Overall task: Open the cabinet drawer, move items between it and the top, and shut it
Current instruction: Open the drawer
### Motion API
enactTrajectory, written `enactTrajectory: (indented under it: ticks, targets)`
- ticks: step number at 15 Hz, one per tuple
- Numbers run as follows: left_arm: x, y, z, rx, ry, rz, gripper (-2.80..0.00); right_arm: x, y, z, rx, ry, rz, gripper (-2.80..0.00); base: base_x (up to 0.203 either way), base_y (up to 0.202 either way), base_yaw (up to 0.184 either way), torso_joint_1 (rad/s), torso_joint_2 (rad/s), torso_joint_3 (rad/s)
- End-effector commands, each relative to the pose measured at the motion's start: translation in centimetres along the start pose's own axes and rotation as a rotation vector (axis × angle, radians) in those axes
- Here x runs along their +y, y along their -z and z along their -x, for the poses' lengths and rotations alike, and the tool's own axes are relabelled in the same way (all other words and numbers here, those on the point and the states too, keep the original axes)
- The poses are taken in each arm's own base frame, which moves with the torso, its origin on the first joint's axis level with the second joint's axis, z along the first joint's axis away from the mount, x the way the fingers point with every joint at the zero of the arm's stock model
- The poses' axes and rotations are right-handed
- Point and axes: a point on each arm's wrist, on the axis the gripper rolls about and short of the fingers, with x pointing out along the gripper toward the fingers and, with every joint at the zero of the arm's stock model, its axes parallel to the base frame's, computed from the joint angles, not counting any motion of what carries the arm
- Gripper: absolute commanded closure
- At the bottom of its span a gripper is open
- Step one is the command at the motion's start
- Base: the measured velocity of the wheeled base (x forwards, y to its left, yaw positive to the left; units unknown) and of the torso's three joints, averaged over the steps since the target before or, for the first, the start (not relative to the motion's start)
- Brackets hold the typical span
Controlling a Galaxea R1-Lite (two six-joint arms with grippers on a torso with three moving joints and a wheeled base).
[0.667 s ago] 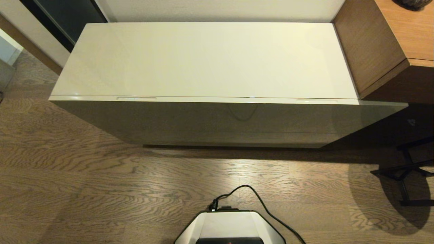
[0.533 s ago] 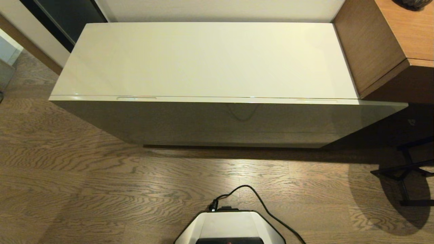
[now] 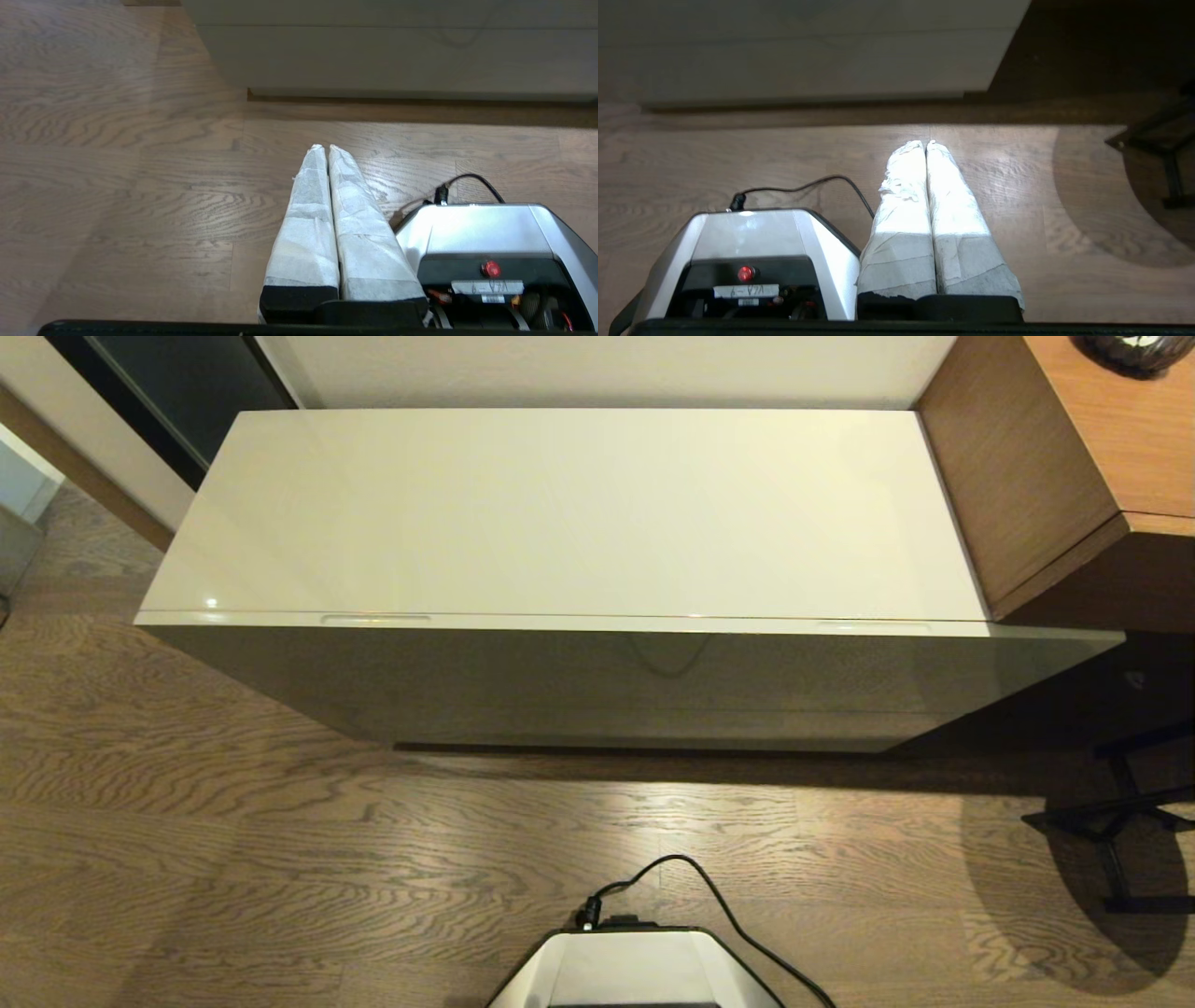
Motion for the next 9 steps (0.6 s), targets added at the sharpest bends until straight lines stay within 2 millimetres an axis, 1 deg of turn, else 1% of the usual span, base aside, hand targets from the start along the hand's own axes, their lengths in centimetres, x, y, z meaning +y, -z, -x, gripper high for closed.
enactTrajectory:
  ticks: [1,4,9]
  targets:
    - [0.00,0.01,-0.01,0.002,0.000,0.000,0.00,-0.01,0.11,0.08,-0.012,0.001,0.000,0.00,0.000,0.000,0.000,0.100,0.06,0.209]
    - [0.00,0.01,-0.01,0.002,0.000,0.000,0.00,0.00,0.11,0.08,-0.012,0.001,-0.002,0.00,0.000,0.000,0.000,0.117,0.03,0.083]
    - [0.00,0.01,-0.01,0.003,0.001,-0.007,0.00,-0.01,0.11,0.08,-0.011,0.000,-0.001,0.00,0.000,0.000,0.000,0.008,0.00,0.006]
